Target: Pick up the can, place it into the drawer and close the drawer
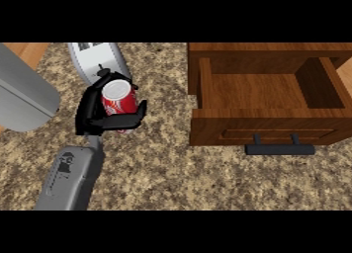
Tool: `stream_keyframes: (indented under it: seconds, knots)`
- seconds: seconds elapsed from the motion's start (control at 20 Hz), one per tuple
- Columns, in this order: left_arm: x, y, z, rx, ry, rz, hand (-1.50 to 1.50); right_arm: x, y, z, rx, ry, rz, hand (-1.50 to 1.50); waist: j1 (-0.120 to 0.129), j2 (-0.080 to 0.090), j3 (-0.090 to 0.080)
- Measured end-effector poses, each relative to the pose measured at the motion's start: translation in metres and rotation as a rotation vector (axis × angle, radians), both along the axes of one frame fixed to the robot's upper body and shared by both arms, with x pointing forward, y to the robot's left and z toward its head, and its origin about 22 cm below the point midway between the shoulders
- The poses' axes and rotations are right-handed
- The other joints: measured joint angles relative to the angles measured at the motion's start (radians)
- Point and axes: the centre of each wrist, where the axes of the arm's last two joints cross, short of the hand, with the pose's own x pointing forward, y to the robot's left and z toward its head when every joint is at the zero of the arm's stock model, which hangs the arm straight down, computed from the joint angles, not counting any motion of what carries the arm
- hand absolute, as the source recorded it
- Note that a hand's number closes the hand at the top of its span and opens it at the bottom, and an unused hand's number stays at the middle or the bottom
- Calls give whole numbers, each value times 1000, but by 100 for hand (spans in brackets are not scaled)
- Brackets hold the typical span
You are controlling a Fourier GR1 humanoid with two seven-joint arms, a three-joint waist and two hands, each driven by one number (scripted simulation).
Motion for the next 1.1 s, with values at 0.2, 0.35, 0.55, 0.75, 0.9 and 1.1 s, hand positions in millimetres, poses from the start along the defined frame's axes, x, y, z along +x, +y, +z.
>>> stream_keyframes:
  seconds: [0.2,0.35,0.55,0.75,0.9,1.1]
  knots:
    - [5,-30,38,10,-3,-31,150,-1,2,-2,-1,-3,-2,-150,-2,0,0]
    - [16,-51,55,22,-14,-51,150,0,1,3,-3,-4,1,-150,-6,2,0]
    - [24,-82,91,43,-38,-69,150,-1,-1,5,-5,-8,1,-150,-9,2,0]
    - [32,-112,120,60,-62,-85,150,-2,-2,1,-5,-4,-4,-150,-14,2,0]
    - [40,-132,138,70,-71,-89,150,-1,-1,1,2,-8,0,-150,-16,3,0]
    - [51,-150,156,76,-66,-91,150,-1,-5,0,0,-6,2,-150,-20,4,0]
